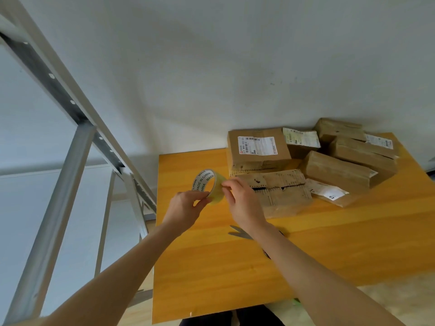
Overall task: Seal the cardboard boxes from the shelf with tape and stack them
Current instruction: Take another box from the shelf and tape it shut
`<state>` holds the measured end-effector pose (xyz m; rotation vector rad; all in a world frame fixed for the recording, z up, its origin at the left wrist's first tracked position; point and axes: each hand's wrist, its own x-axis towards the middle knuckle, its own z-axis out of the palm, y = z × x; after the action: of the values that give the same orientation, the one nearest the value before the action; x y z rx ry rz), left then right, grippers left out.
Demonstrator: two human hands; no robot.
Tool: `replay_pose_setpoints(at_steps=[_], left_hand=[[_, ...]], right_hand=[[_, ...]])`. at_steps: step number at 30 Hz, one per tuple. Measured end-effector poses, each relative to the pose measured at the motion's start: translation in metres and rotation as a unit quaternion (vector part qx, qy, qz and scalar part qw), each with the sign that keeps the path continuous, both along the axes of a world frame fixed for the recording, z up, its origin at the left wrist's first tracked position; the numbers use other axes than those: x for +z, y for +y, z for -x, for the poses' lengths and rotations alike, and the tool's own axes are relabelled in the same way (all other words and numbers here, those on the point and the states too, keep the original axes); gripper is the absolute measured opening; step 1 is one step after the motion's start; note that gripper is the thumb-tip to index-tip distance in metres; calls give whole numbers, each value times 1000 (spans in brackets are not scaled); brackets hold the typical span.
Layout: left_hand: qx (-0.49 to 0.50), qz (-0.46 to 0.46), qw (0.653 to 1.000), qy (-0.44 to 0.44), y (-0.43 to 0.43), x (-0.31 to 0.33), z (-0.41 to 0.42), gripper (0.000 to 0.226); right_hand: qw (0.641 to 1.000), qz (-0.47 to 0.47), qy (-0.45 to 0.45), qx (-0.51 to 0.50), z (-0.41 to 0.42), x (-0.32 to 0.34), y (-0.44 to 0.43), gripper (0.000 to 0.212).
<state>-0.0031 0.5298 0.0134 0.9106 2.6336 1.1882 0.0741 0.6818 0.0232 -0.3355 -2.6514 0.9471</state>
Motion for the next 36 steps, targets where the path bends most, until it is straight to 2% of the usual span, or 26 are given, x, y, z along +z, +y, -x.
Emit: replay_pose_setpoints(at_steps=[7,11,14,19,23,27,28,29,31,33,36], left_hand=[[-39,11,999,27,-1,2,2,18],[-15,6,1000,-20,2,1,0,21],[-33,26,998,-39,5,1,1,17],[-24,33,994,-103,7,1,7,15],[-55,19,989,-138,14,8,5,13],[-67,2,987,-149,22,11,-2,16],[-67,3,986,-154,23,11,-2,16],[-66,2,985,-162,24,12,-2,15],[-56,-7,981,-184,27,12,-1,15],[-40,-17,976,-213,30,14,-2,16],[-32,-25,974,-221,34,17,-5,53]], right_hand=[[985,145,-59,-66,3,10,6,9],[982,156,-87,-60,3,18,12,12],[981,161,-94,-53,2,23,13,14],[986,138,-79,-48,0,29,9,14],[975,198,-51,-89,-2,32,13,7],[943,289,-101,-132,-1,36,22,48],[937,299,-115,-137,0,35,24,51],[936,301,-123,-133,0,34,25,49],[933,320,-114,-118,0,33,25,29],[913,375,-86,-137,0,34,24,12],[855,481,-70,-178,2,36,25,9]])
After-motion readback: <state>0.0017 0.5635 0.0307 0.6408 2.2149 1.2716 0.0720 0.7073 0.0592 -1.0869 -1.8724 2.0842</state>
